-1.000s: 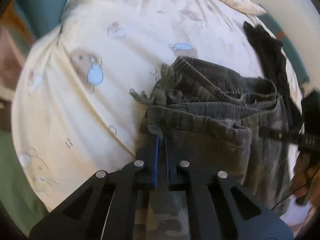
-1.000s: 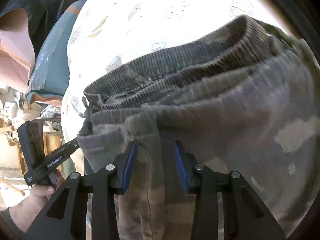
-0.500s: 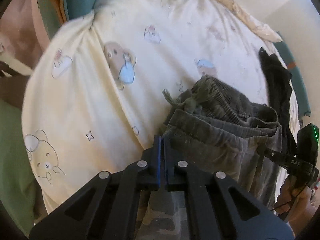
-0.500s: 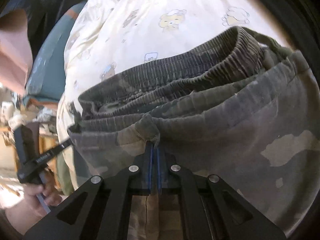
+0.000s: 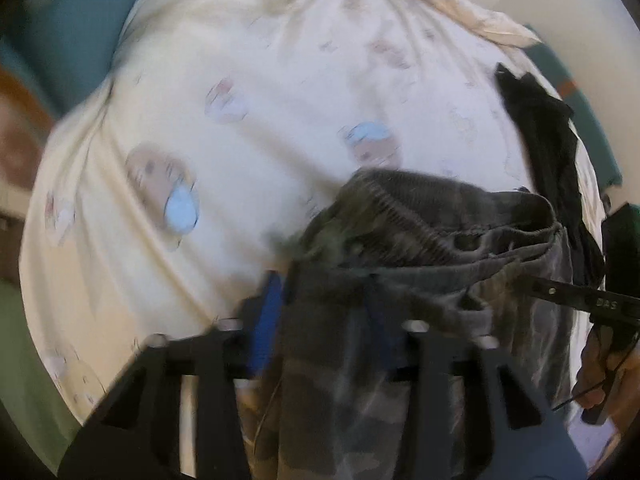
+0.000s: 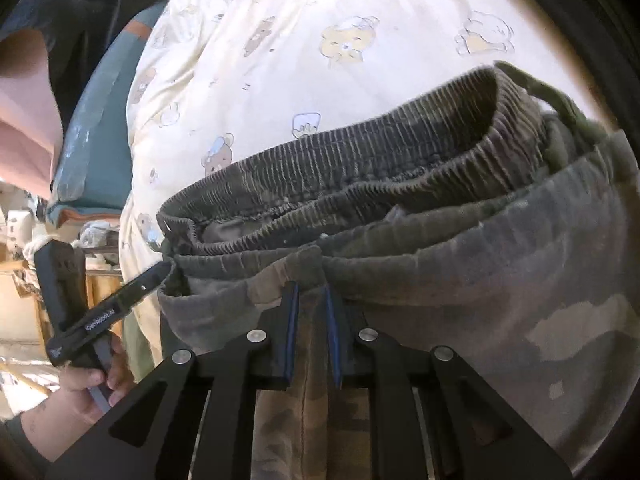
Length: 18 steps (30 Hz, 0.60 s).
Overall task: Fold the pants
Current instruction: 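Grasp the ribbed waistband with both grippers and lay the pants flat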
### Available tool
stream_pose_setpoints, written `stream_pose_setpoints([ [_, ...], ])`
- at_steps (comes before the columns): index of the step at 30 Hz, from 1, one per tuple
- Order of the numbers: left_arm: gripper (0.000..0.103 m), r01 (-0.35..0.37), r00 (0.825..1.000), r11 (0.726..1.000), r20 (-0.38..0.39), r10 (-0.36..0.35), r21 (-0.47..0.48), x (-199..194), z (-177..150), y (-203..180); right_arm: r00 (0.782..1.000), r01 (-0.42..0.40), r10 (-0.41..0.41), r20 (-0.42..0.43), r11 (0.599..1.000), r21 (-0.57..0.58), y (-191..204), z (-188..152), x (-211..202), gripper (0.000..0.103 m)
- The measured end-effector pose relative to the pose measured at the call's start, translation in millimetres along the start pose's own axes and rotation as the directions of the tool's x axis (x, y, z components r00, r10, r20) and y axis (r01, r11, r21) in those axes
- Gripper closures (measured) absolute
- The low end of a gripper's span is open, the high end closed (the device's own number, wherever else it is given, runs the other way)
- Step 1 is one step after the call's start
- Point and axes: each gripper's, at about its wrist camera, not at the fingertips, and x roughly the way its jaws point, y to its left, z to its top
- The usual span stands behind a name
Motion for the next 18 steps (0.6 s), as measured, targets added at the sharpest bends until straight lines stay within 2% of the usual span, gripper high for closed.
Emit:
stream_pose_setpoints([
  [1,0.101,-0.027,1.000,1.000,-0.007,0.027,0.015,0,2,-2,1.000,0.015,-0.015,0.001,1.000,-0.026,4,-2,-1,0.090],
  [5,0.102,-0.011,0.999,1.000,0.047,0.012,-0.011,-17,4,6,0.998,0.021,-0.017,0.054,0.997,-0.068,13,-11,-17,0.098],
  [8,0.102,0.013,0.998,0.999,0.061,-0.011,-0.043,-28,1,16,0.995,-0.042,0.046,0.093,0.998,-0.043,11,-19,-37,0.100],
  [10,0.103,0.011,0.998,0.998,0.069,-0.007,-0.057,-33,0,20,0.993,-0.027,0.034,0.113,0.997,-0.068,16,-23,-46,0.100],
  [14,0.103,0.023,0.996,0.994,0.088,-0.013,-0.103,-36,4,27,0.993,-0.010,0.014,0.118,0.999,-0.031,6,-22,-45,0.100],
  [16,0.103,0.039,0.997,0.993,0.075,-0.031,-0.112,-34,7,27,0.993,-0.037,0.037,0.112,0.999,0.002,0,-19,-41,0.100],
  [18,0.103,0.067,0.998,0.988,0.017,-0.066,-0.141,-27,8,26,0.993,-0.027,0.028,0.111,1.000,-0.009,2,-19,-39,0.100],
])
